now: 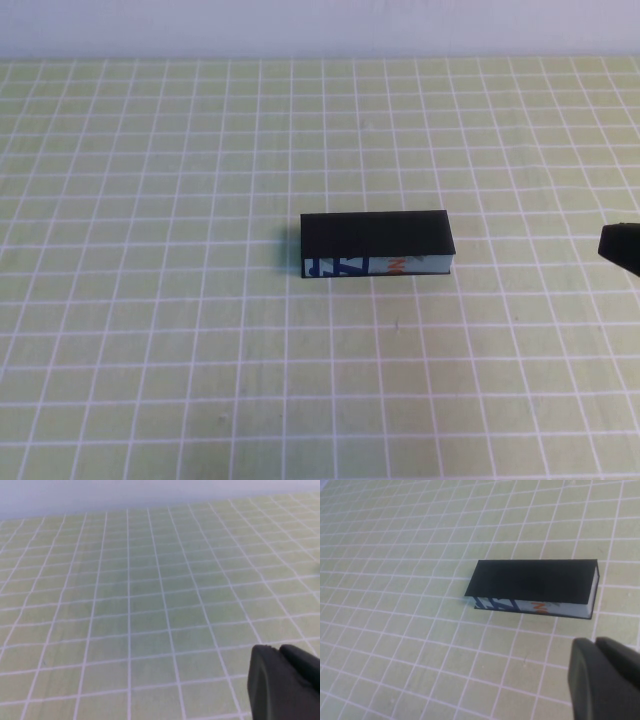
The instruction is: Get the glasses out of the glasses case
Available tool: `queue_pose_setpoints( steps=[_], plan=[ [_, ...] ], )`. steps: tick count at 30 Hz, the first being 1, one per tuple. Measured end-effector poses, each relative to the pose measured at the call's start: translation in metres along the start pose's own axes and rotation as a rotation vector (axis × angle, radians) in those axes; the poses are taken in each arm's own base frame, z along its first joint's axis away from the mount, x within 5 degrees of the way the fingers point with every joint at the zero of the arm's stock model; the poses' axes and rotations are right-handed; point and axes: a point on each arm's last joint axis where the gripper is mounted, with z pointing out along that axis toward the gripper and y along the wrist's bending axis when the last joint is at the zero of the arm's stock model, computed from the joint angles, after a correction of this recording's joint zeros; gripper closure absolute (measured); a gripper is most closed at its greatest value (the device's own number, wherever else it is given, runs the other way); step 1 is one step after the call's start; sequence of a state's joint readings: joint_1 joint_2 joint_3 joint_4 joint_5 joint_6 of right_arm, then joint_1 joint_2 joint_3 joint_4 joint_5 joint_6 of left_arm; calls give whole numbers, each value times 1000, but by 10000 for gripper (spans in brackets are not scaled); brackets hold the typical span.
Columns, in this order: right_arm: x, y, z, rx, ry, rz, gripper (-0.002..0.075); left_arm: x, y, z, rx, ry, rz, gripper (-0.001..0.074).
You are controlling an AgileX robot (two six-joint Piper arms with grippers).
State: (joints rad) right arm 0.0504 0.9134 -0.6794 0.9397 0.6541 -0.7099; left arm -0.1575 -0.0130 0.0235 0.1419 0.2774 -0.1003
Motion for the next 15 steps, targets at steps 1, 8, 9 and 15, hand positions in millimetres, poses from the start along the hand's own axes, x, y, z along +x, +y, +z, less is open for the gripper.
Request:
queue_pose_setpoints(
  steps=[1, 8, 9, 15],
  plan=[
    [0, 0, 0, 0, 0, 0, 743, -2, 0, 0, 4, -20, -7, 739],
    [0, 0, 0, 0, 0, -2, 743, -20, -3, -2, 55, -217, -223, 739],
    [0, 0, 0, 0, 0, -2, 743, -22, -3, -3, 60, -244, -245, 739],
    [0, 0, 0, 0, 0, -2, 743, -28, -3, -2, 89, -222, -475, 739]
  ],
)
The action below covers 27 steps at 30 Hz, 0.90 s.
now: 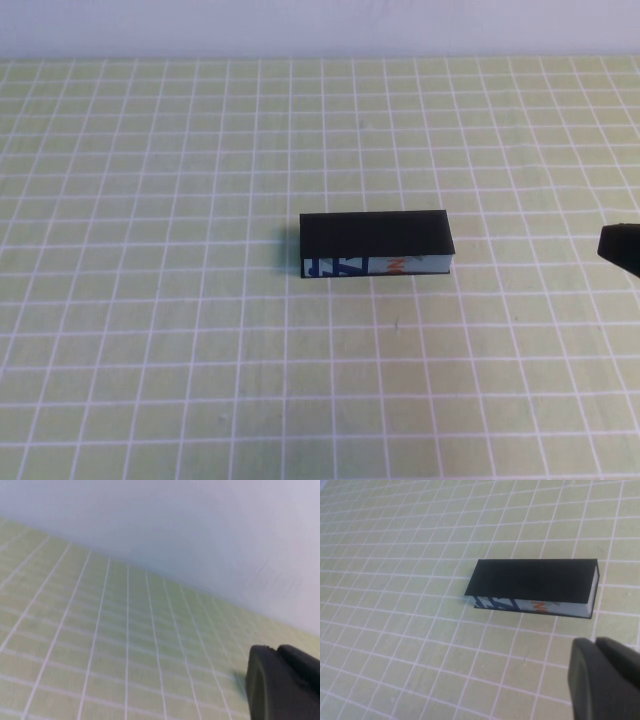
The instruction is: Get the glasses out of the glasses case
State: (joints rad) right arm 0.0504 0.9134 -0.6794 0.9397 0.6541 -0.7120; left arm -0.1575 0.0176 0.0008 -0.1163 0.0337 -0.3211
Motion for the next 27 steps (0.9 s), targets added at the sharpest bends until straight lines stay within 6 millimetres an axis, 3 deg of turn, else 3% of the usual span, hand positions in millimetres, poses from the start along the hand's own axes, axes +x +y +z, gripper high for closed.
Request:
queue_pose_setpoints(
  steps=[5, 8, 12, 16, 22, 27],
  plan=[
    [2, 1, 0, -14, 19, -1, 743, -29, -17, 17, -88, 284, -5, 739],
    [3, 2, 0, -23, 38, -8, 743, -53, -34, 41, -87, 453, 69, 739],
    [7, 3, 0, -40, 75, -22, 743, -69, -59, 81, 64, 649, 141, 739],
    [9, 4, 0, -50, 95, -28, 743, -76, -80, 126, 253, 765, 145, 739],
    [7, 5, 0, -54, 121, -50, 743, -72, -93, 203, 428, 874, 131, 739],
    [-10, 11, 8, -116, 194, -83, 743, -58, -97, 276, 549, 979, 88, 739]
  ],
)
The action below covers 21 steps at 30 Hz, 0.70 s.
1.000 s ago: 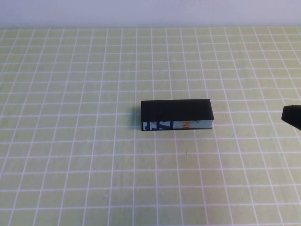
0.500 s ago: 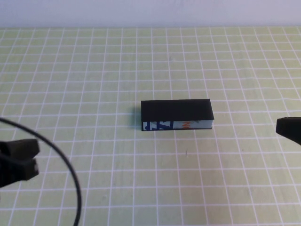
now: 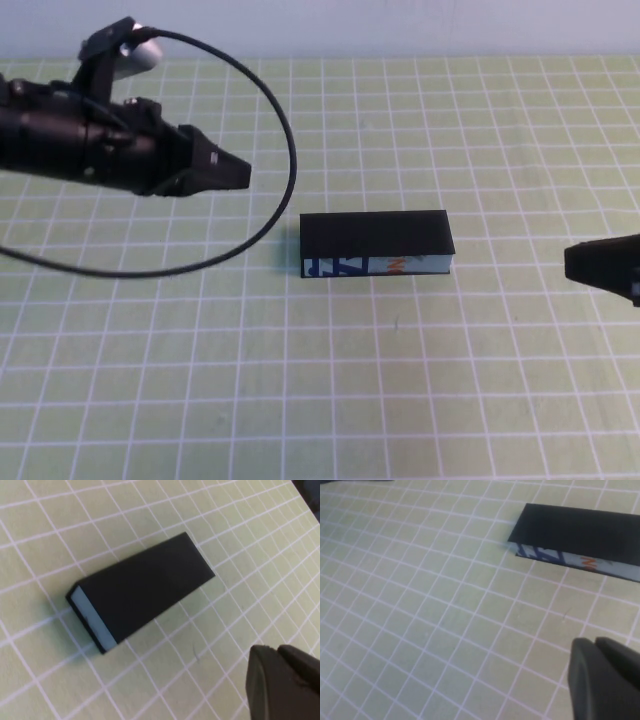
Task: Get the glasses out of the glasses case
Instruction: Pick up the glasses from the glasses case
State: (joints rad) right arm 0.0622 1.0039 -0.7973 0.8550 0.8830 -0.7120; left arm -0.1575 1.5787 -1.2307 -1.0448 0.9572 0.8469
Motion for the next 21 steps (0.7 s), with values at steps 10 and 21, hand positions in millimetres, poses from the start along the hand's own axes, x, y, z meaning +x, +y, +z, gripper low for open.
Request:
queue_pose_setpoints(
  steps=[10, 21],
  plan=[
    [-39, 27, 51, 3, 255, -207, 743, -58, 45, 90, 140, 98, 47, 739],
    [-36, 39, 127, 31, 351, -586, 743, -76, 87, 161, 195, 144, 30, 739]
  ],
)
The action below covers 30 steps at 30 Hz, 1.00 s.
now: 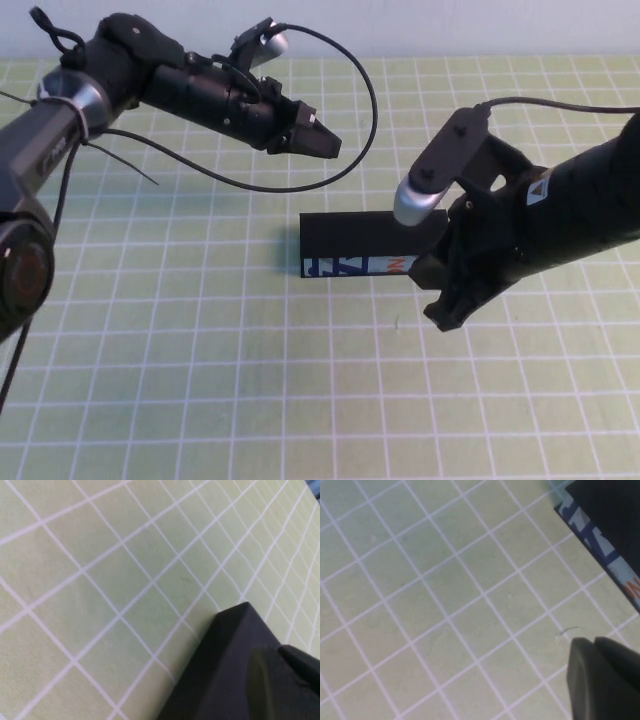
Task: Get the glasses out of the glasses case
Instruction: Pick up the glasses from the glasses case
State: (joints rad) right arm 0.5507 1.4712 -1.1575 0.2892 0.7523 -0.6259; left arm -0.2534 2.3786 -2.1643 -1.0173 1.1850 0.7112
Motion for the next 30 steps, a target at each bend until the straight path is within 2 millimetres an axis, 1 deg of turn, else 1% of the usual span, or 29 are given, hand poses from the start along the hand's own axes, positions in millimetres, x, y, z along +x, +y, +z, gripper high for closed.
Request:
queue_pose_setpoints(
  steps=[5, 9, 13, 15, 18, 23, 30],
  plan=[
    [-2, -7, 18, 31, 8, -78, 743, 2, 17, 15, -7, 11, 1, 739],
    [-3, -10, 29, 44, 4, -116, 743, 9, 27, 32, -23, 33, 2, 739],
    [-2, -13, 36, 47, 10, -124, 731, 17, 34, 50, -36, 53, -6, 739],
    [-2, -13, 38, 48, 11, -123, 710, 21, 39, 56, -43, 58, -14, 739],
    [-2, -14, 39, 48, 13, -124, 671, 23, 44, 59, -60, 50, -14, 739],
    [-4, -16, 44, 65, -6, -120, 604, 20, 45, 60, -82, 26, 14, 739],
    [-3, -23, 62, 83, -2, -116, 580, 21, 43, 63, -79, 30, 26, 739]
  ],
)
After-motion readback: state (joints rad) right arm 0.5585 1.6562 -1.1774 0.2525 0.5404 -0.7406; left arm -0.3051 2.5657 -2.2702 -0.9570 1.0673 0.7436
